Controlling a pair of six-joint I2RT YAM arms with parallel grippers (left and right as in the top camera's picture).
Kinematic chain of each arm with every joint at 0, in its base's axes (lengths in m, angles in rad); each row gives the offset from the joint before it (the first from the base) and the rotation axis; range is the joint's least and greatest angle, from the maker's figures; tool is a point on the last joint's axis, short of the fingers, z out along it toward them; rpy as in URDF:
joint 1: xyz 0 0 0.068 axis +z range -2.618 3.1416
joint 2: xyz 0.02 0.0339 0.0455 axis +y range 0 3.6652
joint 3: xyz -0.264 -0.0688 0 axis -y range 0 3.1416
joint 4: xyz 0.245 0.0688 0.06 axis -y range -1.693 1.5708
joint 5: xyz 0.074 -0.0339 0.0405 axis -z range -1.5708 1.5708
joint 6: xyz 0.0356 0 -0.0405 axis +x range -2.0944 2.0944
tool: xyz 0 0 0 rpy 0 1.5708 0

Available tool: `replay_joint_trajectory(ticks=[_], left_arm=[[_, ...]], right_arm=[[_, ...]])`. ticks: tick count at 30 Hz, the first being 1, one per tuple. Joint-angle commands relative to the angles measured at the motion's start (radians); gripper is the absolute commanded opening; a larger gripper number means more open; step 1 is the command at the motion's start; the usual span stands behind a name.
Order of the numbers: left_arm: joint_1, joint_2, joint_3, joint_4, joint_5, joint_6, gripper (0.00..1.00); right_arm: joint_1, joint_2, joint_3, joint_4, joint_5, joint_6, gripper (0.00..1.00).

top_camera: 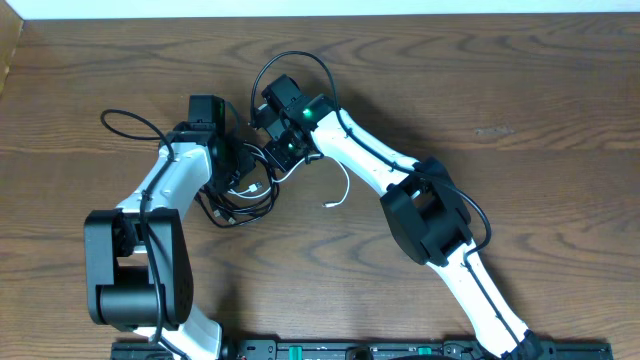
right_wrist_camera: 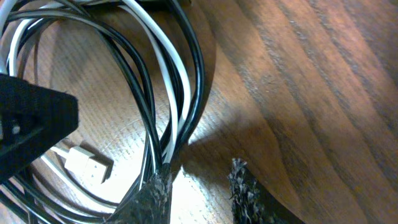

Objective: Untangle cables

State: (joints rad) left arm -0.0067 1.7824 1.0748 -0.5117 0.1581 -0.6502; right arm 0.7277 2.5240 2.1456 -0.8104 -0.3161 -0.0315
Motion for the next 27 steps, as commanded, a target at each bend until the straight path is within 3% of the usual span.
replay_joint_trajectory(ticks=[1,19,27], left_arm=[[0.023,0.015,-0.003,0.002,-0.012,0.021,0.39],[0.056,0.015,-0.003,0.001,0.014,0.028,0.39],[0.056,0.015,-0.003,0.000,0.014,0.028,0.39]], right_arm=[[-0.004,-0.040,0.000,-0.001,-0.031,-0.038,0.27],[-0.002,-0.063,0.000,0.022,-0.026,-0.056,0.32],[0.027,-0.061,0.000,-0.005,0.077,-0.056,0.33]])
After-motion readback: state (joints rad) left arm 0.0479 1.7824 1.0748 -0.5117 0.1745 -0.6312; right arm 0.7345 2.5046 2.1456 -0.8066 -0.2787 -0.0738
